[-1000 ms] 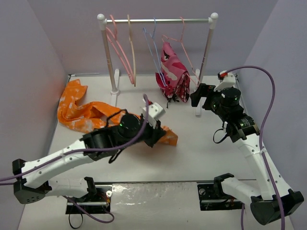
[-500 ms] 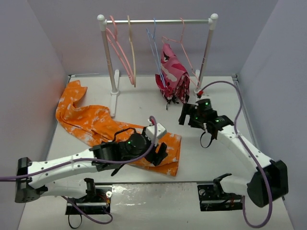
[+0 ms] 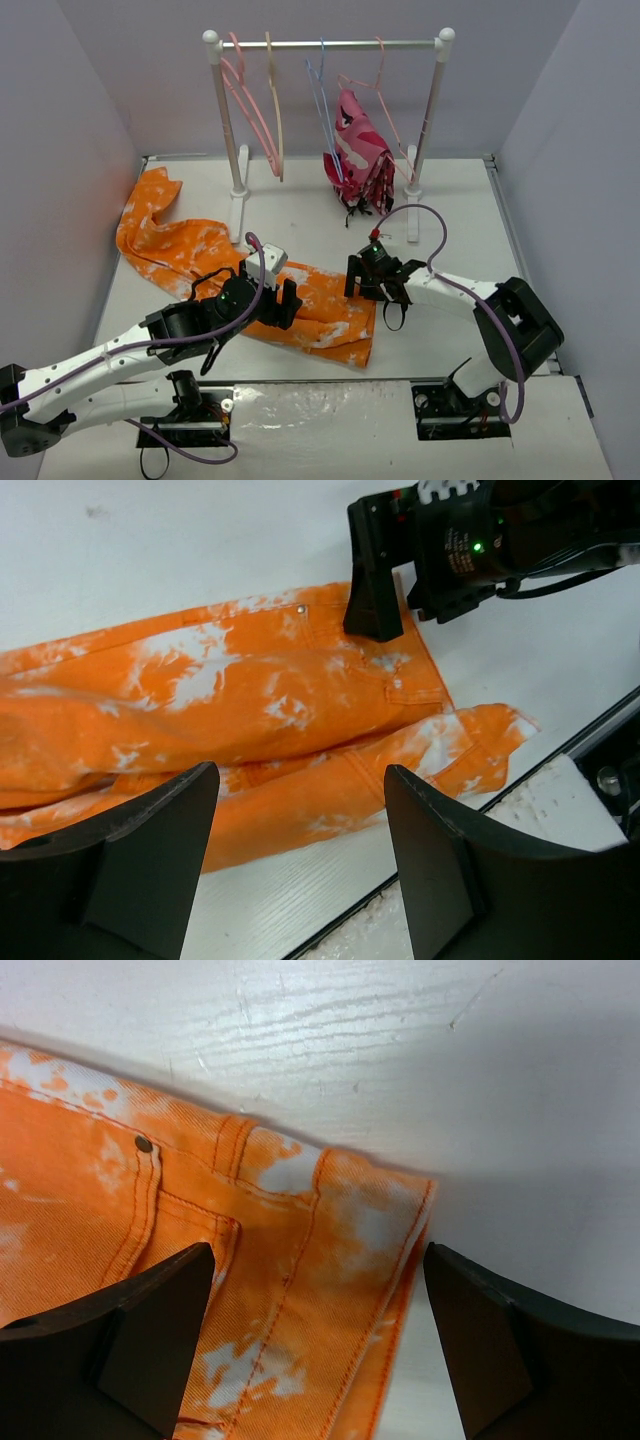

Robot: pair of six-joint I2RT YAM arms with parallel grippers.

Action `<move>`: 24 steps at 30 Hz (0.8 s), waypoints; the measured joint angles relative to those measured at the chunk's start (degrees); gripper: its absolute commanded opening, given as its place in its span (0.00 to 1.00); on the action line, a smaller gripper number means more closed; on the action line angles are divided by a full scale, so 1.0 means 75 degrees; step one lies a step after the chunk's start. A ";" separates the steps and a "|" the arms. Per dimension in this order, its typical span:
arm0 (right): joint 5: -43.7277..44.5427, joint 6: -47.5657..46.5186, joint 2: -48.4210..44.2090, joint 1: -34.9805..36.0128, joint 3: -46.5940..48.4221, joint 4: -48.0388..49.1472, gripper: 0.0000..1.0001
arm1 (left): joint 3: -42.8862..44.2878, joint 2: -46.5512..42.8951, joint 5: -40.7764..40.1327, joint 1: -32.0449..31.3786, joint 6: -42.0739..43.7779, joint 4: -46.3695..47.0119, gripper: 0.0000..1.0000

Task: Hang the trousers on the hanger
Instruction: Flatten out the trousers at the center of the board.

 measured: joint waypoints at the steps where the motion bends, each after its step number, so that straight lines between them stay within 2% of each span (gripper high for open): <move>1: 0.0079 0.0038 0.0034 0.0043 0.0000 0.0091 0.86 | -0.0032 -0.0024 -0.0049 0.0022 -0.0033 -0.0105 0.64; 2: 0.0156 0.0076 0.0063 0.0086 0.0000 0.0179 0.86 | -0.0053 -0.0053 -0.0095 0.0044 -0.0062 -0.0204 0.64; 5: 0.0344 0.0109 0.0177 0.0160 0.0035 0.0355 0.69 | -0.0053 -0.0160 -0.0241 0.0118 -0.0158 -0.0313 0.64; 10: 0.0471 0.0181 0.0404 0.0264 0.0145 0.0490 0.08 | -0.0053 -0.0251 -0.0362 0.0418 -0.0240 -0.0459 0.64; 12: 0.0546 0.0183 0.0456 0.0272 0.0236 0.0249 0.00 | -0.0053 -0.0248 -0.0371 0.0599 -0.0250 -0.0521 0.64; 16: 0.0845 -0.0098 0.0248 -0.0040 0.0810 -0.0995 0.00 | -0.0053 -0.0256 -0.0370 0.0918 -0.0252 -0.0600 0.64; 24: 0.1068 -0.1493 -0.1224 -0.3044 0.2648 -0.2121 0.02 | -0.0067 -0.0283 -0.0302 0.1011 -0.0245 -0.0570 0.64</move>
